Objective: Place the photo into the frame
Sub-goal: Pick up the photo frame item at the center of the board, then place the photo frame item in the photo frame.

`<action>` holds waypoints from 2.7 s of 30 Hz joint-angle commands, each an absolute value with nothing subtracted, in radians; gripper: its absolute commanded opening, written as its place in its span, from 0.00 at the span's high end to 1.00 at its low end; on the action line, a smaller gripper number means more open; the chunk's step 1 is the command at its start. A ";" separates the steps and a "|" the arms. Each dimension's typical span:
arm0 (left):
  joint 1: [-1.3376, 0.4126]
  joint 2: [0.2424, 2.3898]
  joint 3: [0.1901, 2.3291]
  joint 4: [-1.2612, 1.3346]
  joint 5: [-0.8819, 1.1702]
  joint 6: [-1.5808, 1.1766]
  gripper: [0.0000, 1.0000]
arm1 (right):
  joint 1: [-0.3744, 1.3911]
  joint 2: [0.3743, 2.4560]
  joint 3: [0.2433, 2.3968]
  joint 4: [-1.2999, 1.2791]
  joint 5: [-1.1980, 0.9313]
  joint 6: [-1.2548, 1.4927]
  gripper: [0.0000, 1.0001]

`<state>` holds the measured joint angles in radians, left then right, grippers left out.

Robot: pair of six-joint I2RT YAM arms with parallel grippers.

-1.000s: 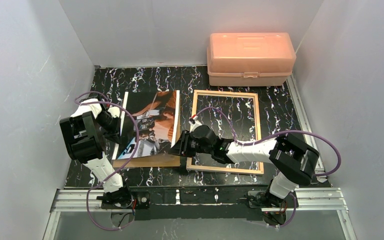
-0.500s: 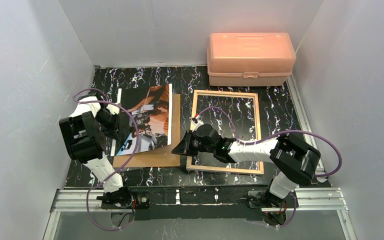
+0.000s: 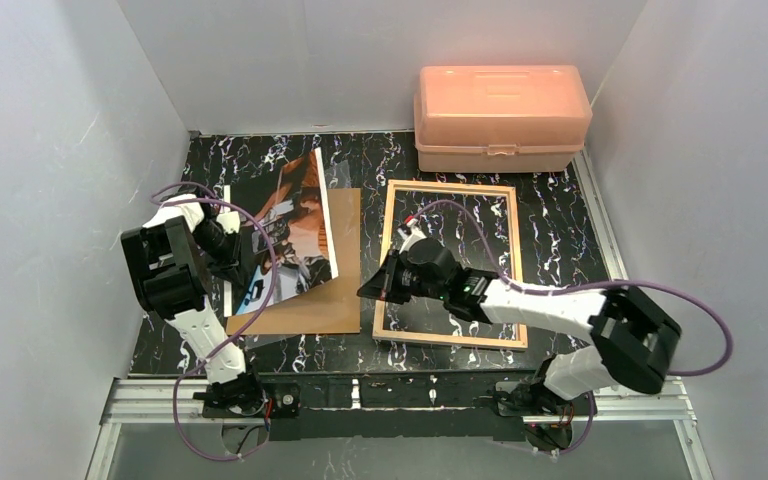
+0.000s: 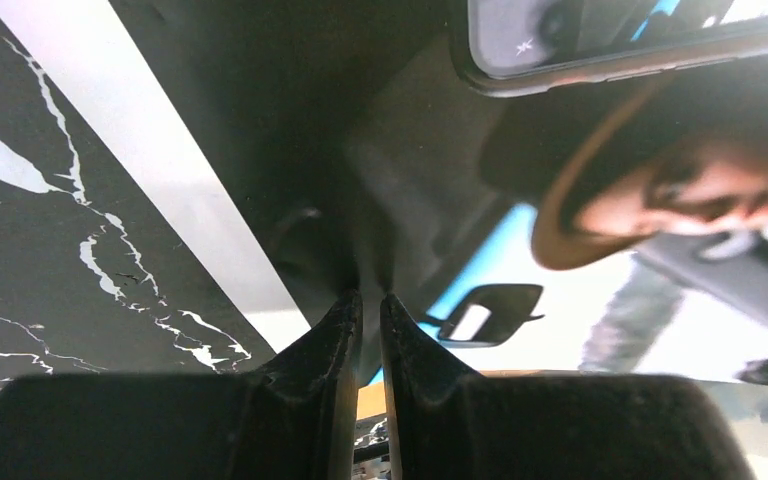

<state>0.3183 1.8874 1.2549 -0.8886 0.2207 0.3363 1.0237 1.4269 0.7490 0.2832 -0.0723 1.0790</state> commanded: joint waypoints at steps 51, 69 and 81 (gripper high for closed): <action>-0.566 0.897 1.357 -1.016 0.431 0.504 0.02 | 1.009 1.120 1.358 -0.341 0.504 1.167 0.99; -0.731 0.970 1.242 -0.781 0.149 0.448 0.17 | 1.010 1.199 1.402 -0.213 0.457 1.279 0.99; -0.732 0.985 1.165 -0.642 0.000 0.457 0.96 | 1.010 1.192 1.352 -0.232 0.416 1.309 0.99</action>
